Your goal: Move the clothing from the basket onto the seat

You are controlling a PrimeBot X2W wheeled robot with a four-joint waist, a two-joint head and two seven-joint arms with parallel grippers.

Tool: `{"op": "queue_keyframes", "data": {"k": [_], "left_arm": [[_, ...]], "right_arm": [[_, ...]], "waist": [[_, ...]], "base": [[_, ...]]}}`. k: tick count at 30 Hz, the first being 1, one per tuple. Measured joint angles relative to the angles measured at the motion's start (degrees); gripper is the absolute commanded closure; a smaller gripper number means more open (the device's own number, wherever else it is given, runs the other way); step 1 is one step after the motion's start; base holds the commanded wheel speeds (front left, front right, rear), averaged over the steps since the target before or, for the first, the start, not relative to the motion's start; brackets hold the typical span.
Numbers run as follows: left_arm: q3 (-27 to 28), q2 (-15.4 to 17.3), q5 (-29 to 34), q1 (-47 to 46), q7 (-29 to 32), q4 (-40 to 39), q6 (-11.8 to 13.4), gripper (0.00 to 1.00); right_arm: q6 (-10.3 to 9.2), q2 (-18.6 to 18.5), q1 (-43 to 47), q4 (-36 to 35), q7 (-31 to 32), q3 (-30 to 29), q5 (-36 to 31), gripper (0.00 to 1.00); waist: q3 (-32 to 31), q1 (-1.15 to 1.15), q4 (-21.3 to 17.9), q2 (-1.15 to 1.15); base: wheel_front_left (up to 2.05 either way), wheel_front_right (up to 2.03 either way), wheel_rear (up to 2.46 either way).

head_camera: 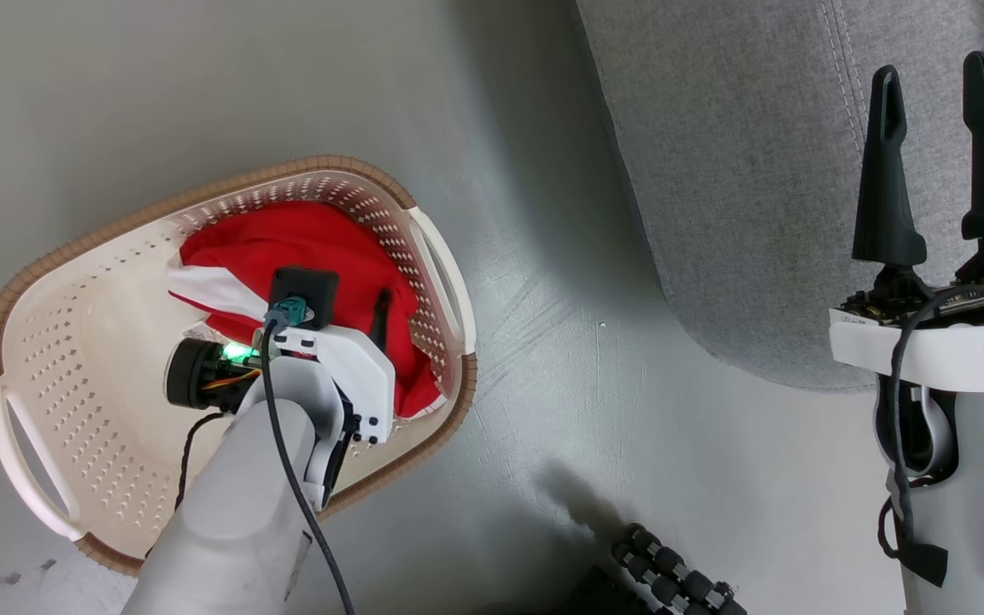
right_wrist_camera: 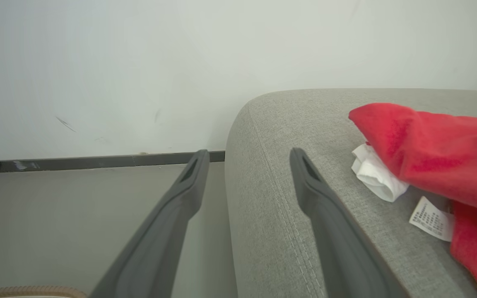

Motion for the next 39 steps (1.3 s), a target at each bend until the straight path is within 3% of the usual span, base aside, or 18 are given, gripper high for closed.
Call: {"op": "queue_keyframes", "data": {"k": [7, 23, 24, 25, 26, 27, 28, 29, 39], "left_arm": [[0.3, 0.0, -1.8, 0.0, 0.9, 0.6, 1.8, 0.00], [-0.9, 0.0, -11.4, -0.2, 3.0, -1.2, 1.7, 0.00], [-1.1, 0.0, -11.4, -0.3, 3.1, -1.1, 1.9, 0.05], [-1.3, 0.0, -11.6, -0.5, 3.2, -1.1, 1.9, 0.21], [-1.6, 0.0, -11.7, -0.7, 3.2, -1.0, 2.1, 0.52], [-1.8, 0.0, -11.8, -0.8, 3.2, -0.9, 2.1, 0.67], [-2.0, 0.0, -11.8, -0.9, 3.2, -0.9, 2.3, 0.89], [-2.2, 0.0, -11.8, -1.0, 3.2, -0.9, 2.4, 1.00], [-3.9, 0.0, -11.2, -1.8, 1.1, -0.8, 2.4, 1.00]], "right_arm": [[0.00, 0.0, 0.0, 0.0, 0.0, 0.4, 0.0, 0.00], [0.00, 0.0, -0.4, 0.0, -0.1, 1.4, 0.2, 0.00], [0.00, 0.0, -0.4, 0.0, -0.1, 1.4, 0.1, 0.00], [0.00, 0.0, -0.4, 0.0, -0.1, 1.3, 0.0, 0.00], [0.00, 0.0, -0.4, 0.0, -0.1, 1.2, -0.1, 0.00], [0.00, 0.0, -0.4, 0.0, -0.1, 1.2, -0.1, 0.00], [0.00, 0.0, -0.4, 0.0, -0.1, 1.1, -0.2, 0.00], [0.00, 0.0, -0.4, -0.1, -0.1, 1.1, -0.3, 0.00], [0.00, 0.0, -0.8, -0.1, -0.1, 0.3, -1.3, 0.00]], "waist": [[0.9, 0.00, -0.6, 0.00], [2.0, 0.00, -1.3, 0.00], [2.0, 0.00, -1.3, 0.00], [2.0, 0.00, -1.3, 0.00], [2.0, 0.00, -1.3, 0.00], [2.0, 0.00, -1.3, 0.00], [2.0, 0.00, -1.2, 0.00], [2.0, 0.00, -1.2, 0.00], [0.8, 0.00, 0.2, 0.00]], "base": [[0.00, 0.00, 0.00], [0.00, 0.00, 0.00], [0.00, 0.00, 0.00], [0.00, 0.00, 0.00], [0.00, 0.00, 0.00], [0.00, 0.00, 0.00], [0.00, 0.00, 0.00], [0.00, 0.00, 0.00], [0.00, 0.00, 0.00]]}}
